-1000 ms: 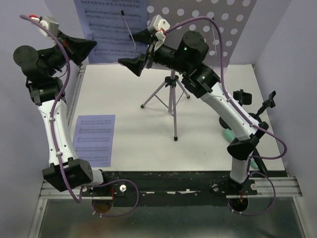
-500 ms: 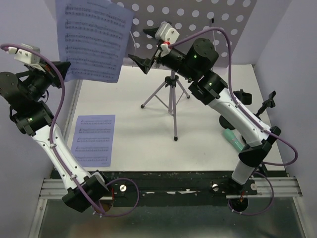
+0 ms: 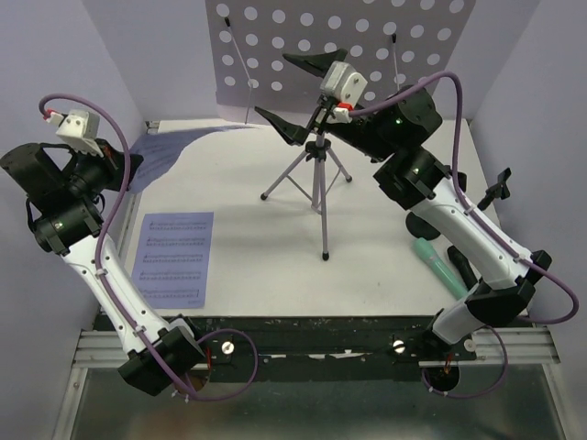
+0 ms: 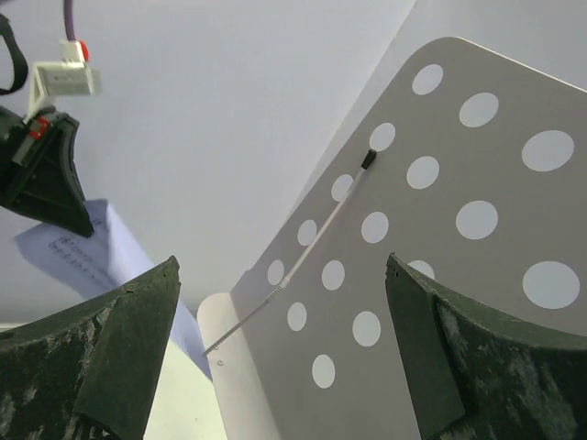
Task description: Pack up the instrument practice props
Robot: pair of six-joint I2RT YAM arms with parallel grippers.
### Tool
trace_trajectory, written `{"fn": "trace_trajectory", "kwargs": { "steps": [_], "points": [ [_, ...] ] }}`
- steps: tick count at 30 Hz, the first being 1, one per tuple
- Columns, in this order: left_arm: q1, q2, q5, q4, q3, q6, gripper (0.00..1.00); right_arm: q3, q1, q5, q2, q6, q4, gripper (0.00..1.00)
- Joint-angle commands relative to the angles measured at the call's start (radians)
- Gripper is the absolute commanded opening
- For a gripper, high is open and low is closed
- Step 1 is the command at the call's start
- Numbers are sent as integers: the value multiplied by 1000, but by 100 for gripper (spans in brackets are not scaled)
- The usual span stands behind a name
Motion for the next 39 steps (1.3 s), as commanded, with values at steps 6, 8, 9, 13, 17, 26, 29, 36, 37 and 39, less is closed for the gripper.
{"fn": "trace_trajectory", "kwargs": {
  "steps": [6, 8, 9, 13, 17, 26, 29, 36, 37, 39],
  "points": [
    [10, 0, -172, -400, -160, 318, 0, -103, -6, -127, -113, 38, 24, 100],
    [6, 14, -170, -460, -160, 342, 0, -133, -12, -106, -144, 60, -6, 100],
    [6, 19, -161, -486, -160, 350, 0, -149, -17, -88, -160, 66, -26, 99],
    [-20, 34, -108, -566, -202, 384, 0, -212, -24, -31, -203, 107, -79, 100],
    [-66, 107, -65, -692, -202, 442, 0, -252, -23, -41, -222, 135, -66, 99],
    [-79, 288, -234, -974, -41, 621, 0, -321, -24, -51, -259, 146, -53, 99],
    [-72, 333, -336, -1019, -71, 674, 0, -336, -24, -54, -268, 150, -52, 99],
    [-60, 382, -459, -973, -145, 652, 0, -356, -24, -37, -276, 155, -48, 99],
    [-56, 384, -468, -961, -145, 640, 0, -356, -24, -40, -274, 155, -48, 100],
    [-53, 387, -486, -939, -140, 625, 0, -356, -24, -40, -274, 159, -49, 100]
  ]
}}
